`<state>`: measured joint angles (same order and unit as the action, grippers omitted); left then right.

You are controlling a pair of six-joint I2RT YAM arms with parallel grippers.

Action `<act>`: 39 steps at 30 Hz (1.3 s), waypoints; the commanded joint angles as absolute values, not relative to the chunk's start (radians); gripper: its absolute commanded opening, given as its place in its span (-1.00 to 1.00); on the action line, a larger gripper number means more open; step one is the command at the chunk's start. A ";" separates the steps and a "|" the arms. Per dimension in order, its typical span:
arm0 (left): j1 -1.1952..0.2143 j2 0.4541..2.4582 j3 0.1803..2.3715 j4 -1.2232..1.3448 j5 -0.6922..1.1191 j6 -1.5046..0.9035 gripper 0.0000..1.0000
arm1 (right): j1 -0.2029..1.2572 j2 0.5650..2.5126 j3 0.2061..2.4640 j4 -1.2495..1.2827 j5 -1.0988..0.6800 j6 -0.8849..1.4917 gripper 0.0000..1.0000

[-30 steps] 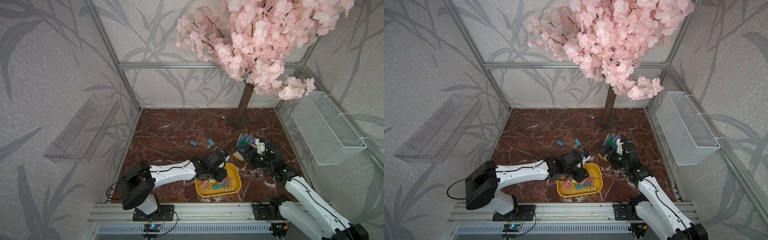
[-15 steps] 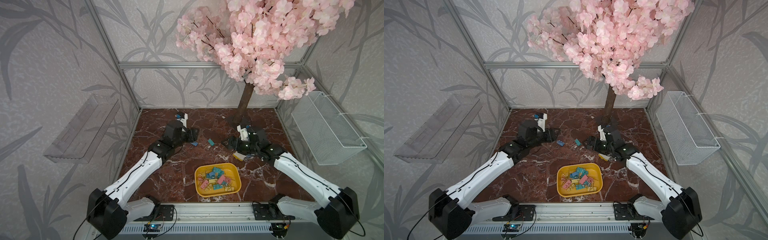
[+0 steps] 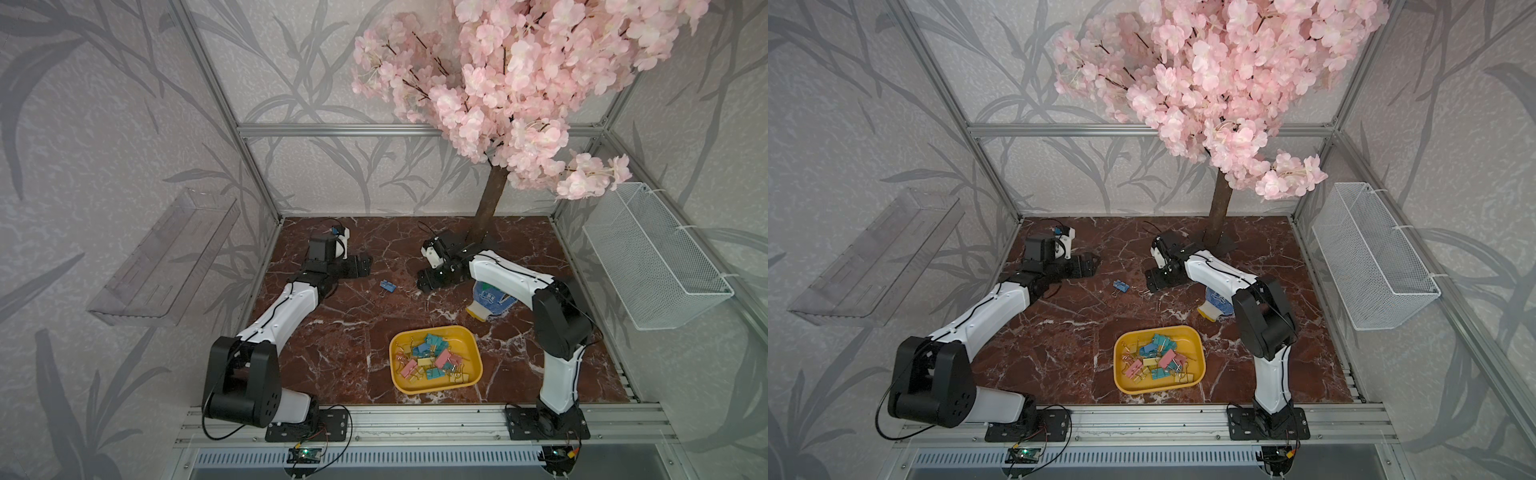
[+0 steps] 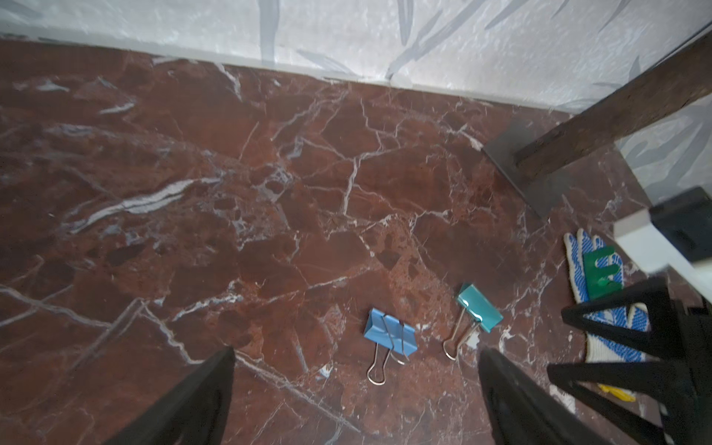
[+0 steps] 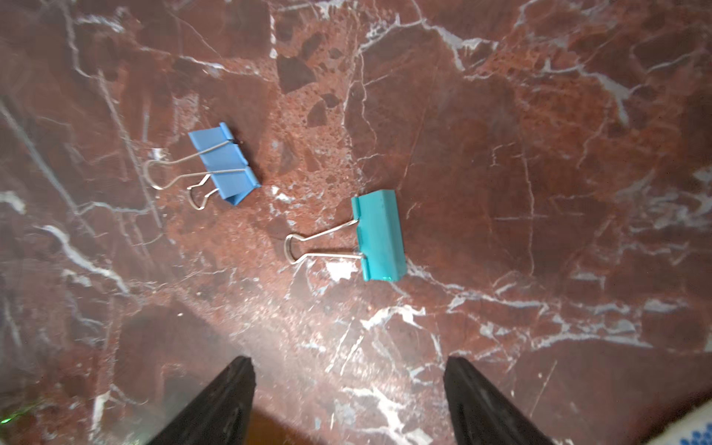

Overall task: Put the binder clips in the storage box
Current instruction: Pick up the binder clip at the center of the board.

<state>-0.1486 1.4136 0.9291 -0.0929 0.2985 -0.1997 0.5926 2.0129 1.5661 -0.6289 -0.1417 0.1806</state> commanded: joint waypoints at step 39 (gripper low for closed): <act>-0.148 1.364 0.916 0.021 0.366 -0.176 1.00 | 0.639 2.246 1.820 -0.771 0.044 0.016 -0.56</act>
<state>-0.1486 1.3594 0.9199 -0.0017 0.3462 -0.1825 0.6376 2.2986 1.8458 -0.7563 0.0372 0.0067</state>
